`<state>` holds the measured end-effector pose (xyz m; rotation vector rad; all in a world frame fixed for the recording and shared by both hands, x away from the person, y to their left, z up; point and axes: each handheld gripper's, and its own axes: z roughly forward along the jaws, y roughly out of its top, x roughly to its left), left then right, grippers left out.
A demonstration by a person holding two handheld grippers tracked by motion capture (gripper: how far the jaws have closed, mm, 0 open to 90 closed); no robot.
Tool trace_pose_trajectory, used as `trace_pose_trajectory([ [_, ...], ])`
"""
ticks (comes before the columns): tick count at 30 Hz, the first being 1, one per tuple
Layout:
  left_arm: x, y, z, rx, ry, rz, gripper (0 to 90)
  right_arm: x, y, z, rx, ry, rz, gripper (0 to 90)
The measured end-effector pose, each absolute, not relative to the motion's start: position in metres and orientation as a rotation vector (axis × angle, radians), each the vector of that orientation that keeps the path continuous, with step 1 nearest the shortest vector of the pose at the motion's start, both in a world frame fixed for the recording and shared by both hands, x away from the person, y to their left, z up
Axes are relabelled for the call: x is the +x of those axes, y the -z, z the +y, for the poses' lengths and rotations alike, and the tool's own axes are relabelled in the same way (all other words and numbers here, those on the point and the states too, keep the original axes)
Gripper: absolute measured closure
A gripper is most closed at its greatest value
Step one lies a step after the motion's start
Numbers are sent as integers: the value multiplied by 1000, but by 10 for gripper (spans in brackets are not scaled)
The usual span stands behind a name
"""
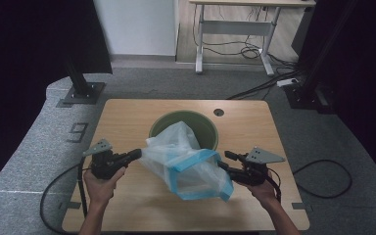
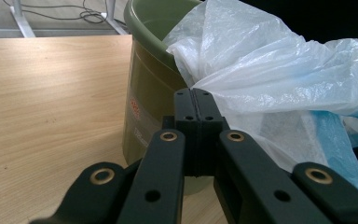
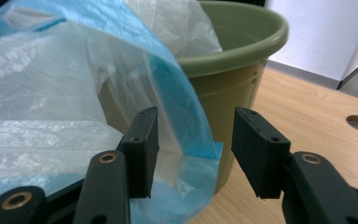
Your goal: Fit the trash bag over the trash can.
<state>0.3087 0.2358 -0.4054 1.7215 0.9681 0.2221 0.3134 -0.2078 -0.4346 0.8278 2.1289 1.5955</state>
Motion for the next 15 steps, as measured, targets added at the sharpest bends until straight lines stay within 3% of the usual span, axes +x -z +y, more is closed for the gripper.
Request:
trace_pose_trajectory([
  [10,309,405,238,1717,-220,966,899,326,445,-191,828,-1616,2194,493],
  [13,308,405,238,1716,-222,966,899,327,449,-188,798,-1629,2204,618],
  [14,308,406,239,1715,-223,966,899,325,449,-187,769,-1612,2195,755],
  [15,308,406,239,1714,-224,966,899,325,449,-187,769,-1612,2195,755],
])
